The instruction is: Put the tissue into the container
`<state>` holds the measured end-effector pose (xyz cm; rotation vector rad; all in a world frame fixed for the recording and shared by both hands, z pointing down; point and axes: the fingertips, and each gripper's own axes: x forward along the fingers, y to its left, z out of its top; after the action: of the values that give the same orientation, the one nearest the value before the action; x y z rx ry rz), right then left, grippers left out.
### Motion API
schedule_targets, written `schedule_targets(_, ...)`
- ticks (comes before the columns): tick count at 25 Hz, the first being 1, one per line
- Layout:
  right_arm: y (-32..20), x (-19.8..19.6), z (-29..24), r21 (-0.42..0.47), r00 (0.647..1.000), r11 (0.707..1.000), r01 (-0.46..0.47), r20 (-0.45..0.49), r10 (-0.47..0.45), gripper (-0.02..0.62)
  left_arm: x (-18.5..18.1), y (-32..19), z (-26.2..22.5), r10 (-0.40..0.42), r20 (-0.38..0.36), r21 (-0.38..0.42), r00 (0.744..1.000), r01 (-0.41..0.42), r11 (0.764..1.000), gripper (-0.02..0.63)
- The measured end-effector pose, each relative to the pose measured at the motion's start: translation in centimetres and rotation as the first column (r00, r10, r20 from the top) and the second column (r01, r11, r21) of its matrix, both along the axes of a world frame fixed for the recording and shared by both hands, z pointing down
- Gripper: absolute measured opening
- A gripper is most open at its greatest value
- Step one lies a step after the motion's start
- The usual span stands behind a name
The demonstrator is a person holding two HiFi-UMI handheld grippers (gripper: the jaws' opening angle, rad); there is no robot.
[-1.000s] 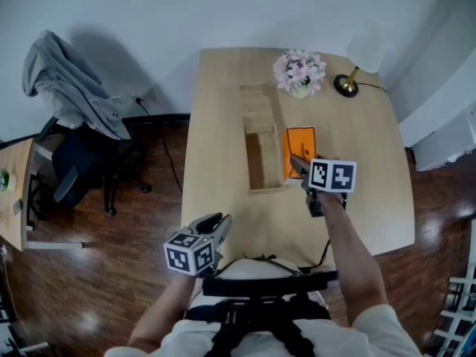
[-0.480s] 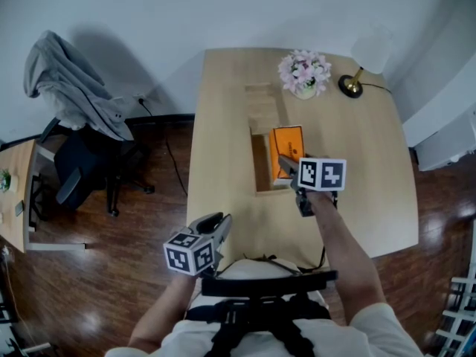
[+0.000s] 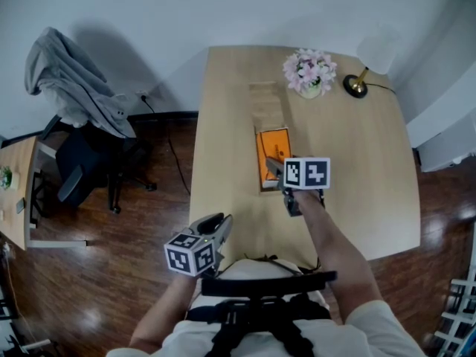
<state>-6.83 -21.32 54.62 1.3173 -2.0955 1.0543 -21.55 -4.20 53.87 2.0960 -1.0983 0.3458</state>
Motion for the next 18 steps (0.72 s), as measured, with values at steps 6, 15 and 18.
schedule_targets(6,-0.1,-0.4,3.0,-0.068,0.999,0.998,-0.013,-0.043,0.01,0.324,-0.2,0.0,0.1,-0.006,0.003,-0.001,1.0,0.006,1.0,0.11)
schedule_targets(15,-0.6,-1.3,3.7,-0.039,0.995,0.999,0.017,-0.103,-0.021,0.336,-0.3,0.1,0.1,-0.003,0.006,0.0,1.0,0.003,1.0,0.11)
schedule_targets(18,-0.3,-1.7,3.6,-0.038,0.996,0.999,0.026,-0.082,-0.029,0.356,-0.3,0.2,-0.1,0.001,0.007,0.001,1.0,-0.001,1.0,0.11)
